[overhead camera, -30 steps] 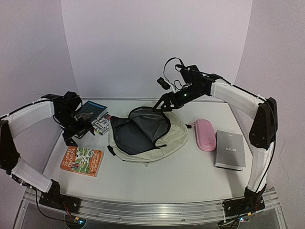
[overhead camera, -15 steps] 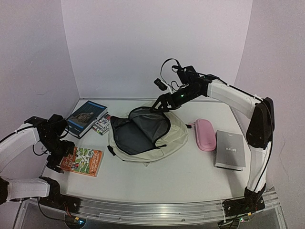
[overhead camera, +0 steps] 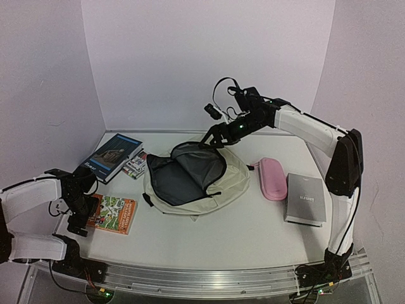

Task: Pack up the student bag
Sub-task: Adjust the book at the center of the board.

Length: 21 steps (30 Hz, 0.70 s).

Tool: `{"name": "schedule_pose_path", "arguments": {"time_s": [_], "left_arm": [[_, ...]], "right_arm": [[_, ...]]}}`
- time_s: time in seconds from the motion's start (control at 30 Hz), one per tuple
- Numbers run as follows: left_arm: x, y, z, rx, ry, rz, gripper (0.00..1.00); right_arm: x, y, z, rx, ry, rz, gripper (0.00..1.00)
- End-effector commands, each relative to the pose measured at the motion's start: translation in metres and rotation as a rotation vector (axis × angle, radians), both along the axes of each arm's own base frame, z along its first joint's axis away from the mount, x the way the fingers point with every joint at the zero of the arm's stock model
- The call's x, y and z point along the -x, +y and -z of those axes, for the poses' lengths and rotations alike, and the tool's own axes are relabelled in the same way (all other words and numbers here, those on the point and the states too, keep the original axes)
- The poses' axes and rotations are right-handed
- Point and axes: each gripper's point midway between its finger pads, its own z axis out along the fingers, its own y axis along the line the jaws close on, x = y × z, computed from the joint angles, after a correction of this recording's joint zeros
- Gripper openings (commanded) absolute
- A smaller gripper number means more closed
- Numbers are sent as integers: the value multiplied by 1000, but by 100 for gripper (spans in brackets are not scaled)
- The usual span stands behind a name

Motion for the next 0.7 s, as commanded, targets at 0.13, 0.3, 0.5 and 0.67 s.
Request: {"name": "schedule_pose_path", "arguments": {"time_s": [0.13,0.3,0.5,0.67], "left_arm": [[-93,-22,12,-16,-190,266,95],[-153,-65,15,68,-194,587,90],[-196,-117,27,196,-148,925,74],[-223,-165,27,201,-144,1154,66]], "right_arm": [[1,4,-9,-25,-28,-31,98],[3,5,-7,-30,-15,-39,98],[3,4,-4,-21,-10,-31,98],[1,5,-1,-17,0,-23,98]]}}
